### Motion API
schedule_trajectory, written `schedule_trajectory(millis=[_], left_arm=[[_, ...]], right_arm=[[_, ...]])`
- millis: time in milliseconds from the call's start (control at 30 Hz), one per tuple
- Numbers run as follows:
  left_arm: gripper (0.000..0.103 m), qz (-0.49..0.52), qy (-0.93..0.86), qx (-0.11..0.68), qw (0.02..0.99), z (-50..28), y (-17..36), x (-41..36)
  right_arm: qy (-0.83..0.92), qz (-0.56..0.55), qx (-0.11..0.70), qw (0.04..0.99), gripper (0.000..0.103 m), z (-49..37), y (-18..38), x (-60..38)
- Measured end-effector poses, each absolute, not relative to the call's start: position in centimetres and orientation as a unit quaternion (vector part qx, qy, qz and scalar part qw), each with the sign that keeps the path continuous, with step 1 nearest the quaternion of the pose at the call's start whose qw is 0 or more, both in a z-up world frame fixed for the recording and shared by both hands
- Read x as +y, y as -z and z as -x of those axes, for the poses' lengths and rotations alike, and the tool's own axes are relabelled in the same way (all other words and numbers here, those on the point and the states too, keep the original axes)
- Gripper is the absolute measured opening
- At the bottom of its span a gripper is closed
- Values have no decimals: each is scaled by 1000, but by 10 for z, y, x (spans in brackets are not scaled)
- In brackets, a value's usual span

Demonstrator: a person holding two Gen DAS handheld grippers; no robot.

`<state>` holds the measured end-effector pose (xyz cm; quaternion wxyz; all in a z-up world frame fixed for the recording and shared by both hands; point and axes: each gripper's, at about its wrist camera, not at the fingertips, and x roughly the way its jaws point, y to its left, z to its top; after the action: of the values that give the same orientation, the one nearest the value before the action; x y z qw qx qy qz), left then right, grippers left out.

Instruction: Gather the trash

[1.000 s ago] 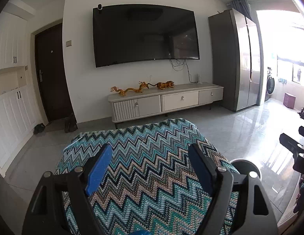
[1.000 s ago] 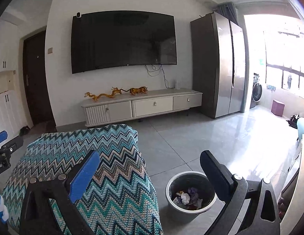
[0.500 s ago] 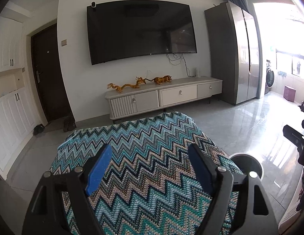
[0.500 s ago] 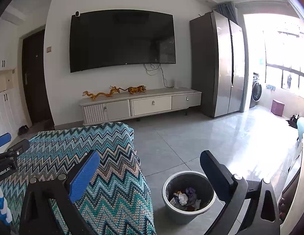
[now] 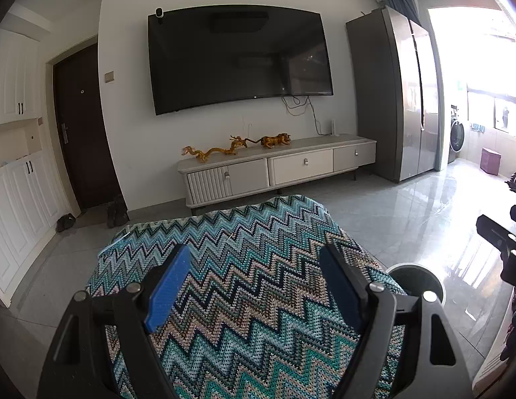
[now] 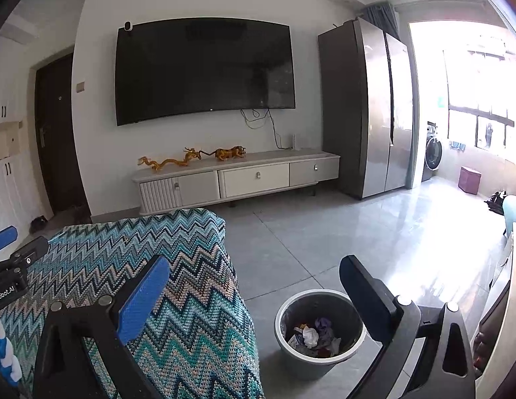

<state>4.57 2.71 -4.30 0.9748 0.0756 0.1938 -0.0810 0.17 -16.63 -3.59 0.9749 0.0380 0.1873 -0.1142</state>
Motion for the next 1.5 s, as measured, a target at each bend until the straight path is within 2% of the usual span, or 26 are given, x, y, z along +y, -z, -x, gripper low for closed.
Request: schedule_trajectory(millis=[1500], left_arm=[[79, -66, 81, 184, 977, -16, 28, 37]], right_arm=[[131, -11, 150, 980, 103, 29, 13, -151]])
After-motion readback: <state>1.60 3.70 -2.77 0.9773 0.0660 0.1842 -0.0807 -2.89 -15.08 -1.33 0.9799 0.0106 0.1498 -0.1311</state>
